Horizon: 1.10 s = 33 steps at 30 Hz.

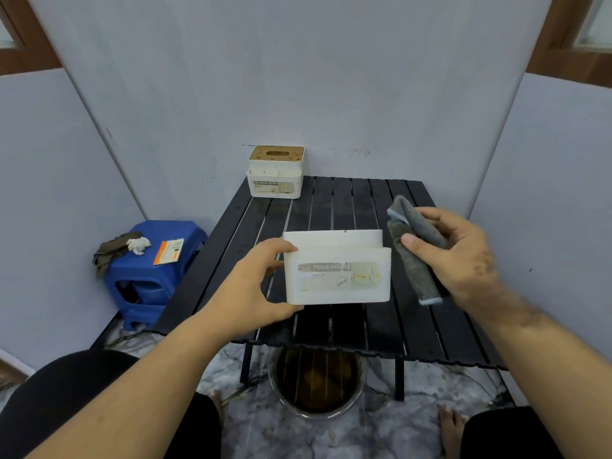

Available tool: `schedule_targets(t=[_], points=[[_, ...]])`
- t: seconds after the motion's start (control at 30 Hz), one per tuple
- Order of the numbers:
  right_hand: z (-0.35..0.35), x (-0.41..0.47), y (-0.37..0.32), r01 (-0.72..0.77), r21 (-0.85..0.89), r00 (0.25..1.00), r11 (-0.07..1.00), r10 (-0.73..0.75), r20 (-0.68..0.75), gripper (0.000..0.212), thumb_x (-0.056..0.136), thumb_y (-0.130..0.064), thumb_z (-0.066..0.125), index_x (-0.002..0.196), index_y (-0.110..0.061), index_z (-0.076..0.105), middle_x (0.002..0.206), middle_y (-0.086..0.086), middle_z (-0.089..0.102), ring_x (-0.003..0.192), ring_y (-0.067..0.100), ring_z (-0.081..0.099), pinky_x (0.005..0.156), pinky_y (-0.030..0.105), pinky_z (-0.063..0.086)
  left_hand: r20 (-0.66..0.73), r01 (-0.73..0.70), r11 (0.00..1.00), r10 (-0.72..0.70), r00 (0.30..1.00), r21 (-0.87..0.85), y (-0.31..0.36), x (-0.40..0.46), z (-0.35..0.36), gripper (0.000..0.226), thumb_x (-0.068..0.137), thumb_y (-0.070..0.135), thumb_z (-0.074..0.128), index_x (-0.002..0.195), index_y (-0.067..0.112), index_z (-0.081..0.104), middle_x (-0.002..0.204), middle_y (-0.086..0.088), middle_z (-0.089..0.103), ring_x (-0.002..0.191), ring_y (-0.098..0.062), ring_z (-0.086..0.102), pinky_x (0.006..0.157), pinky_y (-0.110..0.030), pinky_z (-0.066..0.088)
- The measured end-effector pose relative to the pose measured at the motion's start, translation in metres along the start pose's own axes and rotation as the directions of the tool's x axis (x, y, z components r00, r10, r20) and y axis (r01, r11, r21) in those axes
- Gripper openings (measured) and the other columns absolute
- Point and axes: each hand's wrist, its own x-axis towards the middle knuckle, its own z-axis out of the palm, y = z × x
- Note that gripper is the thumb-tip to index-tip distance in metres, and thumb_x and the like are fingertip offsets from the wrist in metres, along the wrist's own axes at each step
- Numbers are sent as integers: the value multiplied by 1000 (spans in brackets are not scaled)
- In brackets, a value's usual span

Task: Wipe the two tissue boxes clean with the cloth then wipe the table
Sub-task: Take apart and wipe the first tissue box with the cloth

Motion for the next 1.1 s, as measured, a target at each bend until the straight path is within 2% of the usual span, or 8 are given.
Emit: schedule_targets(t=[0.07, 0.2, 0.27, 0.4, 0.6, 0.8, 0.97, 1.1], points=[[-4, 10, -1, 92, -197, 996, 976, -86, 36, 40, 81, -10, 81, 115, -28, 72, 111, -8, 73, 105, 11, 69, 91, 24, 53, -17, -52, 999, 52, 998, -1, -3, -2, 3, 76, 70, 18, 91, 129, 41, 49, 148, 22, 46, 126, -4, 56, 104, -17, 46], [9, 21, -6, 379, -490, 906, 785, -208, 368, 48, 72, -12, 88, 112, -34, 74, 107, -15, 66, 96, 17, 59, 87, 16, 41, -33, -135, 991, 136, 990, 20, -8, -3, 11, 78, 70, 19, 90, 135, 40, 50, 158, 12, 40, 144, -10, 43, 114, -42, 45], [25, 26, -8, 507, -525, 848, 683, -288, 445, 46, 71, -13, 89, 111, -32, 76, 105, -10, 66, 86, 23, 53, 82, 18, 35, -51, -159, 987, 160, 986, 12, -5, -4, 16, 81, 69, 15, 91, 134, 41, 51, 159, 14, 37, 147, -10, 38, 117, -40, 41], [64, 24, -17, 604, -481, 783, 635, -360, 507, 42, 76, -16, 82, 115, -29, 75, 106, -3, 69, 83, 23, 49, 79, 29, 39, -59, -210, 978, 210, 976, 4, -1, -3, 23, 82, 69, 8, 92, 133, 41, 53, 159, 8, 39, 148, -10, 37, 118, -35, 39], [13, 42, -25, 293, -378, 852, 878, -60, 521, 47, 70, -14, 89, 112, -32, 76, 105, -14, 73, 101, 6, 67, 90, 19, 50, -95, -176, 984, 174, 980, -16, -13, -5, 18, 83, 71, 16, 90, 135, 51, 50, 157, 4, 44, 142, -17, 47, 110, -50, 48], [7, 42, -18, 113, -344, 877, 932, 69, 475, 43, 74, -11, 86, 109, -34, 76, 103, -18, 75, 98, 1, 69, 83, 16, 52, -64, -181, 983, 181, 981, 8, -25, -7, 17, 87, 71, 12, 91, 137, 50, 48, 159, 4, 41, 141, -20, 49, 108, -52, 49], [-4, 49, -13, 5, -284, 856, 959, 143, 496, 38, 80, -7, 81, 114, -23, 76, 105, -4, 77, 100, 14, 73, 96, 39, 56, -38, -240, 967, 243, 969, 81, -23, -8, 17, 89, 72, 13, 91, 140, 48, 46, 160, 3, 39, 145, -12, 42, 111, -44, 48], [31, 36, -24, 55, -236, 854, 970, 77, 514, 38, 84, -11, 78, 117, -30, 74, 108, -10, 75, 103, 6, 70, 92, 27, 56, 3, -371, 924, 372, 928, 91, -18, -9, 19, 78, 77, 10, 88, 141, 34, 50, 163, -4, 34, 143, -12, 46, 110, -34, 49]])
